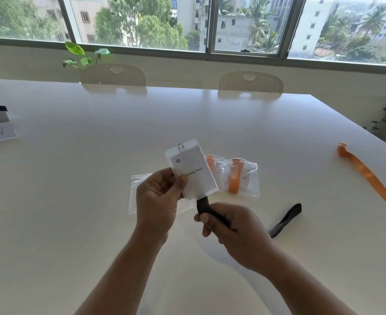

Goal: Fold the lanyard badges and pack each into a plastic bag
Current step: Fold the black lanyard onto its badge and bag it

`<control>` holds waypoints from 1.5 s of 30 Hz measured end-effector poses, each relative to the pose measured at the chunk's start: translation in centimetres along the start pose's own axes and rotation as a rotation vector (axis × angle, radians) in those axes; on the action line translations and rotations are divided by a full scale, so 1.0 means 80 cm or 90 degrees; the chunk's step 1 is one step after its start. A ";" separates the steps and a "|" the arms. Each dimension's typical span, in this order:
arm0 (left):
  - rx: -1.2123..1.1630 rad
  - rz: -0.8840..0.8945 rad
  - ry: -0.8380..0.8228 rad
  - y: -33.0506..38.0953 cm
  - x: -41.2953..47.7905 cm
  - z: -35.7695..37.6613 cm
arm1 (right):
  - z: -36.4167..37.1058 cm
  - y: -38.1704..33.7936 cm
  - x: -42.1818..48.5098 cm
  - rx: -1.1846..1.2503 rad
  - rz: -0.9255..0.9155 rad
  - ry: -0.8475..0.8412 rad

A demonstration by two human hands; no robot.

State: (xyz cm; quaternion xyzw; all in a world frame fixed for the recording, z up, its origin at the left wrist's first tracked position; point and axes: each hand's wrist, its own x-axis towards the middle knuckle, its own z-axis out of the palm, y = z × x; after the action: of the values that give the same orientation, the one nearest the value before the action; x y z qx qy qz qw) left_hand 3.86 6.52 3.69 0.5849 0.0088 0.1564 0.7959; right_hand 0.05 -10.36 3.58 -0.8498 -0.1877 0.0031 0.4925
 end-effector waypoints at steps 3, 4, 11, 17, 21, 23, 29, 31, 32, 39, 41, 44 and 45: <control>0.046 0.025 0.002 -0.002 0.001 -0.001 | -0.010 -0.017 0.001 0.031 -0.033 0.025; 0.068 0.041 0.001 -0.002 0.001 -0.002 | -0.013 -0.022 0.001 0.053 -0.040 0.034; 0.253 0.154 -0.052 0.000 -0.003 -0.002 | -0.039 -0.053 -0.001 0.232 -0.057 0.060; 0.345 0.191 -0.073 -0.003 -0.004 0.001 | -0.070 -0.077 0.004 0.322 -0.099 0.082; 0.348 0.193 -0.099 -0.001 -0.005 0.002 | -0.087 -0.085 0.007 0.194 -0.113 0.143; 0.339 0.201 -0.125 0.004 -0.006 0.002 | -0.092 -0.087 0.011 0.161 -0.126 0.161; 0.298 0.190 -0.253 0.013 -0.012 0.004 | -0.101 -0.087 0.028 0.082 -0.142 0.233; 0.273 0.171 -0.283 0.014 -0.014 0.005 | -0.105 -0.082 0.036 0.069 -0.144 0.239; 0.255 0.162 -0.292 0.015 -0.014 0.005 | -0.107 -0.080 0.040 0.075 -0.151 0.236; 0.155 0.130 -0.348 0.016 -0.013 0.001 | -0.107 -0.051 0.053 0.180 -0.158 0.148; 0.134 0.132 -0.353 0.018 -0.014 0.001 | -0.105 -0.045 0.056 0.226 -0.155 0.134; 0.103 0.118 -0.354 0.018 -0.014 0.002 | -0.099 -0.037 0.059 0.281 -0.161 0.105; 0.092 0.112 -0.353 0.018 -0.014 0.002 | -0.097 -0.034 0.060 0.288 -0.157 0.103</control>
State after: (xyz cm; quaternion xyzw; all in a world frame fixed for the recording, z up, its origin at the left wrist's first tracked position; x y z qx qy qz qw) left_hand 2.52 6.45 4.94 0.6590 -0.2483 0.0581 0.7077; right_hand 5.16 -14.13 10.71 -0.6863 -0.2448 -0.0829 0.6798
